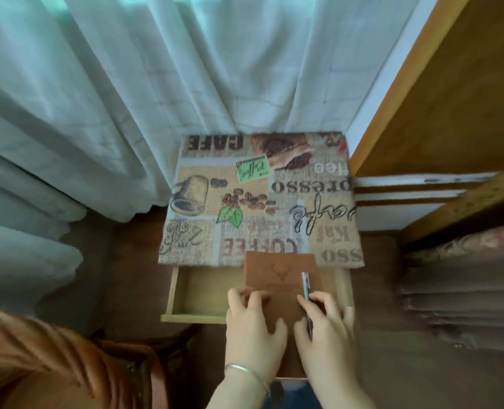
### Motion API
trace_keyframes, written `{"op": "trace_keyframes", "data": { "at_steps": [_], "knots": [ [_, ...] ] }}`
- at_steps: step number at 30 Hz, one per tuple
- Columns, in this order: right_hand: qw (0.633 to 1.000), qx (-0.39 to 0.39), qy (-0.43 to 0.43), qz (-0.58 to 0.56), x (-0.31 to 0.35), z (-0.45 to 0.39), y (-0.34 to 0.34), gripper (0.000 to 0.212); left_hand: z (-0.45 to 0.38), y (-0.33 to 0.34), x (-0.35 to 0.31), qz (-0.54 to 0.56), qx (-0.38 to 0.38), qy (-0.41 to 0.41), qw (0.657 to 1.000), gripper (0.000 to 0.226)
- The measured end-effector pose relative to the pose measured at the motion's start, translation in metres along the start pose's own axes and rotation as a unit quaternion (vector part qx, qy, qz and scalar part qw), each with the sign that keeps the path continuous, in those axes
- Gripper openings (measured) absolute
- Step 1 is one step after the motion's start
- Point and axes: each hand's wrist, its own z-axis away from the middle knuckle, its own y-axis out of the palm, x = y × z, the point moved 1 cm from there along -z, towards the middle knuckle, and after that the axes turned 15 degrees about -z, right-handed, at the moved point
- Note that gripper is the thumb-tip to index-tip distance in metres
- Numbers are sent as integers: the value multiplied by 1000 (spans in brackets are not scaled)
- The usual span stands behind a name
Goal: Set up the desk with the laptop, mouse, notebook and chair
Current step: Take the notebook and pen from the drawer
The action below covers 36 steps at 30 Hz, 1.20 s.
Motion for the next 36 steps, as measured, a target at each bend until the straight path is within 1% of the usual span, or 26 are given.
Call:
{"op": "trace_keyframes", "data": {
  "at_steps": [4, 9, 12, 14, 17, 20, 22, 27, 32, 36],
  "knots": [
    [997, -63, -38, -18, 38, -21, -60, 39, 2, -54, -49, 33, -94, 60, 993, 42],
    [982, -150, -108, -28, 80, -42, -130, 40, 5, -111, -101, 82, -215, 135, 964, 39],
    [973, -178, -142, -35, 93, -56, -148, 40, 0, -128, -118, 106, -240, 149, 953, 40],
    [971, -177, -157, -35, 96, -71, -147, 41, -15, -131, -122, 117, -255, 154, 947, 41],
    [974, -157, -162, -27, 88, -103, -130, 43, -49, -120, -121, 110, -272, 142, 945, 42],
    [979, -131, -158, -19, 71, -139, -98, 46, -95, -93, -111, 106, -269, 130, 948, 43],
    [981, -119, -151, -10, 54, -163, -69, 48, -128, -65, -97, 102, -257, 120, 953, 42],
    [990, -89, -111, 21, -9, -201, 22, 52, -196, 21, -50, 62, -194, 67, 977, 42],
    [992, -53, -102, 47, -62, -209, 91, 50, -221, 89, -8, -4, -146, 50, 988, 40],
    [993, -45, -82, 79, -74, -205, 107, 44, -221, 108, 3, -101, -140, 70, 983, 36]
  ]
}}
